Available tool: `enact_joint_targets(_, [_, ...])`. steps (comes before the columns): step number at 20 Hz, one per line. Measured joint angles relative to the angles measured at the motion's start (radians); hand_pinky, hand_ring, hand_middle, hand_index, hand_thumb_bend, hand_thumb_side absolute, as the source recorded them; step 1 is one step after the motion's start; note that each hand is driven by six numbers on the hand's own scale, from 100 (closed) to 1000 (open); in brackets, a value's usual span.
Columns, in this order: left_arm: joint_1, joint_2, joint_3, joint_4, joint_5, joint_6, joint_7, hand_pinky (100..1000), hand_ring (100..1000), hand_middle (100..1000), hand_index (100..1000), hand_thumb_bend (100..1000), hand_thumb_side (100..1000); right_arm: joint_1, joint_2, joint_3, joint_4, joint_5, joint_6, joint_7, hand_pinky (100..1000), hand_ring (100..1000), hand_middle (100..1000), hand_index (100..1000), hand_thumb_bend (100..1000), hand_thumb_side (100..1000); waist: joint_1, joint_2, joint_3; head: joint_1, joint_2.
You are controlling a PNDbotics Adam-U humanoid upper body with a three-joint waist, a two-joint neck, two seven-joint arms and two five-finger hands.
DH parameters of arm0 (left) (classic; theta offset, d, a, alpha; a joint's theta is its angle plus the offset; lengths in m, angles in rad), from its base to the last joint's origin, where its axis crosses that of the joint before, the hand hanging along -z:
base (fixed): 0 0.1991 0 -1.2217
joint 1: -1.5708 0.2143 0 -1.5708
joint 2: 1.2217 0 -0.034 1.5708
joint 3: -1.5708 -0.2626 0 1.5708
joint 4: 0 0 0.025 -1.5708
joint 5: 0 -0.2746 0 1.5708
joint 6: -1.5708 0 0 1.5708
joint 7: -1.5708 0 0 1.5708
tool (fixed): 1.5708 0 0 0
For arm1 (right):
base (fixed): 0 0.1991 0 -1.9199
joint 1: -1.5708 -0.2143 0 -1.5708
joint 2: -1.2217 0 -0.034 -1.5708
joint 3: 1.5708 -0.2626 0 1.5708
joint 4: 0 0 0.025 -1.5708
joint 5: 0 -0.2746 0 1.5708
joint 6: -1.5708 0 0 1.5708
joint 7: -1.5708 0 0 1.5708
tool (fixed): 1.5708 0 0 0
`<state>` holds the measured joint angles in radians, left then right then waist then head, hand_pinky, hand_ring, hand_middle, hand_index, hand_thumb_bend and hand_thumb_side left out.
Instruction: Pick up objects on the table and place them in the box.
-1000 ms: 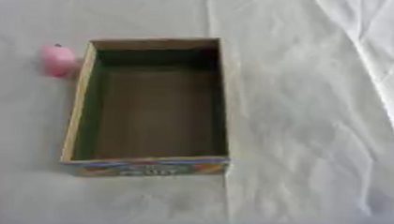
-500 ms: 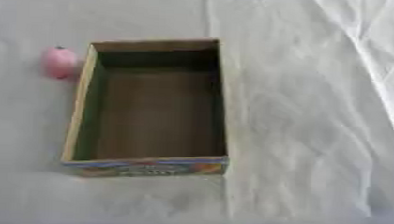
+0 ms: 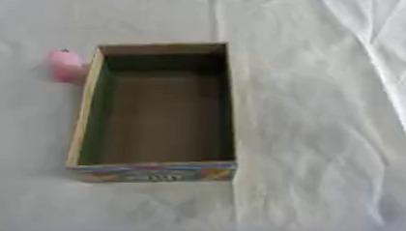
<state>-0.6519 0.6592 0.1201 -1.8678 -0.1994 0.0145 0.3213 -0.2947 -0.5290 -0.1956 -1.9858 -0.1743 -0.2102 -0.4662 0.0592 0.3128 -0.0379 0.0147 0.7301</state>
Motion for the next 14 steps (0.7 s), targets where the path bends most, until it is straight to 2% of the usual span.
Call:
enact_joint_targets(2, [-0.040,0.042,-0.044,0.044,-0.031,0.016,-0.029,504,555,653,844,100,742,0.000,-0.004,0.002,0.000,-0.004,-0.001,0.002,526,603,592,793,100,1000,0.000,-0.001,-0.005,0.000,0.004])
enact_joint_targets(7, [-0.099,0.105,-0.170,0.168,-0.108,0.015,-0.108,545,609,742,923,100,838,-0.006,-0.005,0.011,0.000,-0.012,-0.001,0.012,526,603,592,793,100,1000,0.002,-0.005,-0.019,0.000,0.006])
enact_joint_targets(14, [-0.179,0.096,-0.357,0.354,-0.223,-0.013,-0.222,609,678,761,986,114,823,-0.008,-0.005,0.012,0.000,-0.015,0.002,0.015,526,603,592,794,100,1000,0.005,-0.006,-0.024,0.000,0.001])
